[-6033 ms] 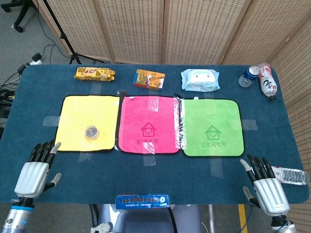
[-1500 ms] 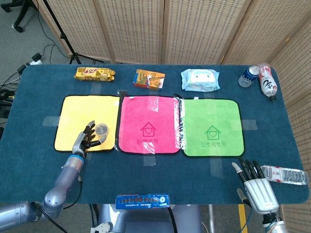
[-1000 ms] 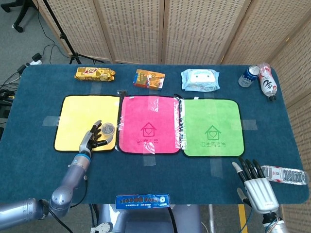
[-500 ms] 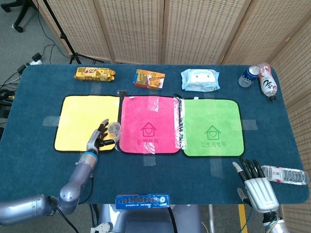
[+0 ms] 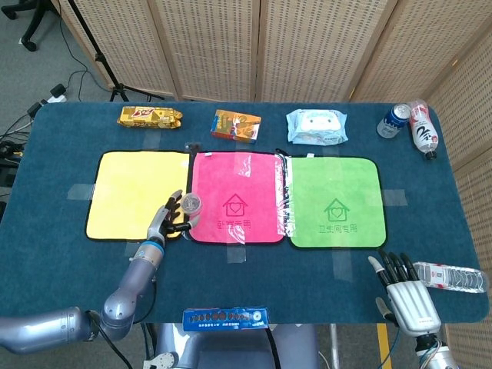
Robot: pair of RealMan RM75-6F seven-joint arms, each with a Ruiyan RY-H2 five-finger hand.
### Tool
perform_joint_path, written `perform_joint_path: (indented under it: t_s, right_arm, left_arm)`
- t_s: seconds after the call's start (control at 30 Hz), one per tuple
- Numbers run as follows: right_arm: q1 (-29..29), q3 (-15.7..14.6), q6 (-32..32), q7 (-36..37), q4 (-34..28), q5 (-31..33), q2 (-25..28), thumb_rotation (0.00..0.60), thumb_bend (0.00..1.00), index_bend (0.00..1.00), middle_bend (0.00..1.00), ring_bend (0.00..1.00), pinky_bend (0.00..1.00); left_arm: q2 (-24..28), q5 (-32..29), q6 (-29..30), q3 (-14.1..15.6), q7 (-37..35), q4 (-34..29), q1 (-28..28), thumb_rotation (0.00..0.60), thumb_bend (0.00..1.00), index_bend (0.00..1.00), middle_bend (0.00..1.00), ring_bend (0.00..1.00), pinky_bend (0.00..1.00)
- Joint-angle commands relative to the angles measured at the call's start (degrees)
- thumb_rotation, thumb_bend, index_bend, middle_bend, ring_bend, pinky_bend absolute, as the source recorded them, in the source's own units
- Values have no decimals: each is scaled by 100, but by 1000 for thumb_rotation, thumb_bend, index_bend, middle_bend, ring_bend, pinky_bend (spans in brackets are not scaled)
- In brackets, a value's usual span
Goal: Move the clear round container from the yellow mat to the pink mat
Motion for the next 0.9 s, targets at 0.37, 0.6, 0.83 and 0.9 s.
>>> perform_joint_path:
  t_s: [0.37,0.6,0.83,0.9]
  right_arm:
    - [43,17,-113,59,88,141,-42,600,414,50,0,0,7]
    - [65,26,-171,99,145,223,-61,600,414,50,0,0,7]
    - [73,16,-179,112,157,241,-64,600,414,50,0,0,7]
    - [74,10,-177,116,158,234,-66,600,414,50,0,0,7]
  left_arm:
    - [-313,-158,4,-101,309,221,-332,600,329,0,0,0,0]
    - [-462,-229,14,-172,492,335,-525,600,329,0,0,0,0]
    - [-597,-358,2,-203,719,437,-731,600,329,0,0,0,0]
    - [-634,-371,31,-211,781,469,-784,600,329,0,0,0,0]
